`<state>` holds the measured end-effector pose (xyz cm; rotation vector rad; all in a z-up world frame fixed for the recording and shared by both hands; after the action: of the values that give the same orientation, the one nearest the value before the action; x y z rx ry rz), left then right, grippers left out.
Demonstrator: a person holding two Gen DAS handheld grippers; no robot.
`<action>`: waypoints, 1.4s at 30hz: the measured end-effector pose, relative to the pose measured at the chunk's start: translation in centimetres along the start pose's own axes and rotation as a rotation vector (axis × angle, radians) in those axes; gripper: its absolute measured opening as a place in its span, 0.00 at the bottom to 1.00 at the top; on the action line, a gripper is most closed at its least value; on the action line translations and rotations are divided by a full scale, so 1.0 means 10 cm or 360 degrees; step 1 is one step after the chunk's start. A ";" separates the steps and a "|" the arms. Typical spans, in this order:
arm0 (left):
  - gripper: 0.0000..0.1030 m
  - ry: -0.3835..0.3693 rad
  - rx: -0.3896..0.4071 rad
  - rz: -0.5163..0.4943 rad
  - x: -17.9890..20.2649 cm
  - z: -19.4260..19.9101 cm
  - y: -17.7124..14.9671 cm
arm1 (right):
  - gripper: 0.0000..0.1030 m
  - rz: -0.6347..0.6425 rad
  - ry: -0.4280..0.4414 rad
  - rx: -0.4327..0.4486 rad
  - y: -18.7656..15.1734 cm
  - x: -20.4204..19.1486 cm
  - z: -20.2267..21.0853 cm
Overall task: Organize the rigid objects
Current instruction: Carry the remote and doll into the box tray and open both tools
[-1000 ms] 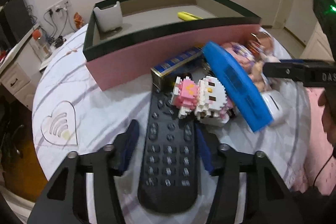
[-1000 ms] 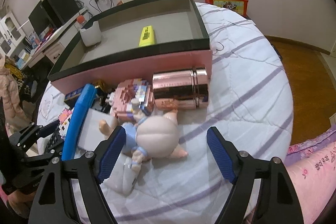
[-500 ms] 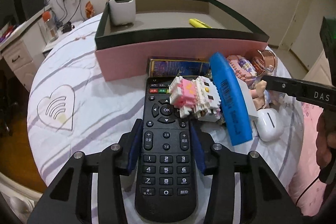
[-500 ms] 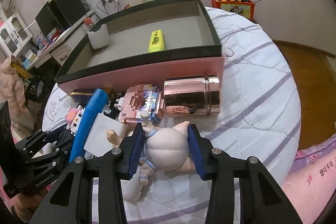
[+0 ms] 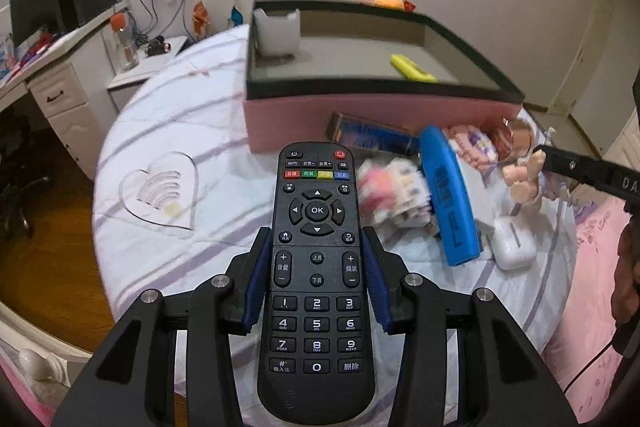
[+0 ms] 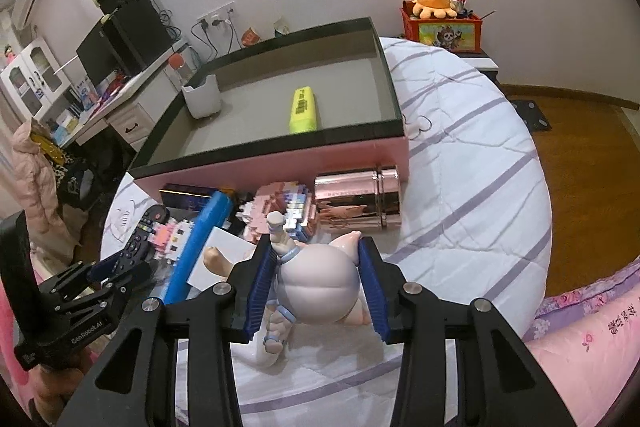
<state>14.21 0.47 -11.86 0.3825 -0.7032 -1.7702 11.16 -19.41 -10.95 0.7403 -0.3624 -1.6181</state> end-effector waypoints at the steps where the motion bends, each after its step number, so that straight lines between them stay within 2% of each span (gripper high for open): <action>1: 0.42 0.0005 0.0013 0.0002 -0.01 0.03 0.02 | 0.41 0.0002 0.0002 0.0004 0.01 -0.01 0.01; 7: 0.42 0.0006 0.0072 0.0020 -0.03 0.26 0.17 | 0.41 0.0019 0.0022 0.0049 0.09 -0.09 0.14; 13: 0.42 -0.0023 0.0139 -0.0003 0.01 0.36 0.49 | 0.41 0.0056 0.0042 0.0115 0.32 -0.17 0.28; 18: 0.42 -0.0012 0.0217 -0.0040 0.08 0.33 0.93 | 0.41 0.0119 0.0036 0.0179 0.73 -0.26 0.27; 23: 0.42 -0.0012 0.0250 -0.0035 0.12 0.12 1.35 | 0.41 0.0145 0.0035 0.0187 1.17 -0.32 0.06; 31: 0.42 -0.0009 0.0187 -0.0005 0.18 -0.39 1.65 | 0.41 0.0110 0.0038 0.0089 1.48 -0.27 -0.41; 42: 0.43 0.0020 -0.0044 0.0009 0.21 -0.98 1.53 | 0.42 0.0035 -0.0028 -0.0140 1.43 -0.06 -0.96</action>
<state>30.75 -6.92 -9.54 0.3720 -0.6699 -1.7689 28.31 -19.94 -9.13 0.6536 -0.3090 -1.6102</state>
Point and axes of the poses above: each gripper's, at about its wrist camera, not at the fingertips, and z roughly against the way its jaws point, x to its right, y to its top, the point moved 5 cm from there along -z, roughly the way its jaws point
